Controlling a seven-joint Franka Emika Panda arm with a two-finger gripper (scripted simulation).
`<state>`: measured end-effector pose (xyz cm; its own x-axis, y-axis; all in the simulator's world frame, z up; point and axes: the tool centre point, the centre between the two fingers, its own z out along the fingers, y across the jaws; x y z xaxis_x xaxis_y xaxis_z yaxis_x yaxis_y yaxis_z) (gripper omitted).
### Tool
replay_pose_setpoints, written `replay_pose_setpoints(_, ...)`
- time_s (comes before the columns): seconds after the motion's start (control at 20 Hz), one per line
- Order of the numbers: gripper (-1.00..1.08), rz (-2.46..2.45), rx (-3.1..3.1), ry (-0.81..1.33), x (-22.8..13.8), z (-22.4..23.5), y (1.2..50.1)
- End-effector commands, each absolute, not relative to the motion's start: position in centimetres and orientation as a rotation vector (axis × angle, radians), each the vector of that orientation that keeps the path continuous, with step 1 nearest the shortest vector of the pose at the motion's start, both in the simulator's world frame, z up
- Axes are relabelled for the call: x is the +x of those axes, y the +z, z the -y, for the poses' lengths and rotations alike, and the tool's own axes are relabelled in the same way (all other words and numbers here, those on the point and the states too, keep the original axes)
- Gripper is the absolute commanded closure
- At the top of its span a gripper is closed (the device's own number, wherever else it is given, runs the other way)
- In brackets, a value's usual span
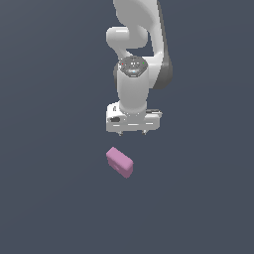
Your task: Pick up the object and move it to a goal position.
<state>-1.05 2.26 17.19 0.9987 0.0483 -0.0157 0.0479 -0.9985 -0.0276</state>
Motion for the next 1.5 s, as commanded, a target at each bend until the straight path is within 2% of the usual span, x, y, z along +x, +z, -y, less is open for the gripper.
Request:
replay_pose_setpoints(0.0,-0.92,0.097,-3.109,0.024,-1.1,-2.8,17.4)
replay_pose_setpoints(0.7,-0.92,0.195,-3.106,0.021,-0.4,-2.6,17.3)
replay_pose_setpoints(1.45,-0.92,0.677,-3.052,0.011,2.7,-0.7,16.4)
